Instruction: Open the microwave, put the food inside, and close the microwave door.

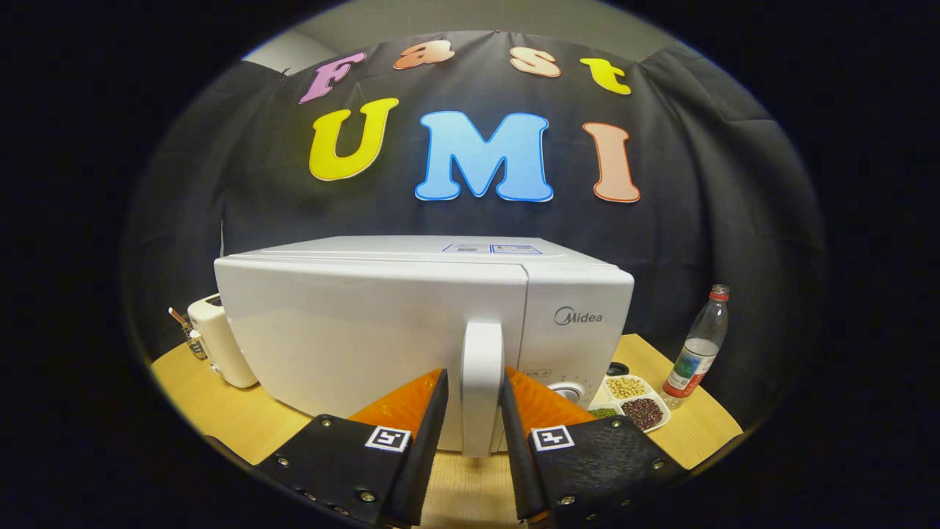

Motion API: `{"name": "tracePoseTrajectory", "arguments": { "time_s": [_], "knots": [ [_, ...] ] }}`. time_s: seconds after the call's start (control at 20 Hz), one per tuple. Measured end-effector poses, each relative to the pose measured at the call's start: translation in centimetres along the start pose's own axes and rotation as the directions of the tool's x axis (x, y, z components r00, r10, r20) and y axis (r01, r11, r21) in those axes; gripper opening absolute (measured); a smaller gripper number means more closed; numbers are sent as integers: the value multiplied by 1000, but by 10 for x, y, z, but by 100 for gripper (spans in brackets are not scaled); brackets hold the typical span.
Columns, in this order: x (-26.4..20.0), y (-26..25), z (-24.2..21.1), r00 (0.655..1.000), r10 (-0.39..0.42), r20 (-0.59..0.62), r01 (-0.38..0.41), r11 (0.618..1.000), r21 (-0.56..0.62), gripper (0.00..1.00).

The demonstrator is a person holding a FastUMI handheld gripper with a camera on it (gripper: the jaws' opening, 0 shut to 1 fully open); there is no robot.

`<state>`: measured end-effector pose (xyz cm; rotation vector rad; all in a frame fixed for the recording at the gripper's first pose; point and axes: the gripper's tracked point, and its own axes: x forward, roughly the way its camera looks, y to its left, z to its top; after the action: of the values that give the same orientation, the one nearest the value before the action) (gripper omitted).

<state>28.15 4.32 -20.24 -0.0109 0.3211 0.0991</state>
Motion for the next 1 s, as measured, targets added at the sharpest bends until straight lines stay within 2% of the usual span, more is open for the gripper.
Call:
{"name": "tracePoseTrajectory", "arguments": {
  "time_s": [0.1, 0.15, 0.2, 0.25, 0.3, 0.35, 0.4, 0.5, 0.7, 0.9, 1.0],
  "knots": [
    [-9, 0, 4, 1000, 7, -6, -6, 999, 39, 31],
    [-5, 2, 3, 1000, 9, -15, -8, 998, 56, 31],
    [-6, 2, 4, 1000, 14, -19, -12, 998, 65, 24],
    [-7, 1, 2, 999, 16, -29, -14, 997, 75, 24],
    [-6, 2, 2, 999, 26, -43, -22, 997, 76, 13],
    [-8, 4, 0, 998, 40, -58, -34, 994, 100, 13],
    [-6, 5, 0, 997, 44, -59, -38, 994, 100, 8],
    [-15, 6, 1, 995, 54, -82, -49, 997, 59, 8],
    [-60, 19, -7, 997, 67, -42, -67, 998, 0, 8],
    [-83, 29, -15, 994, 71, -85, -68, 997, 31, 8],
    [-102, 39, -18, 991, 92, -98, -88, 995, 42, 15]
  ]
}}
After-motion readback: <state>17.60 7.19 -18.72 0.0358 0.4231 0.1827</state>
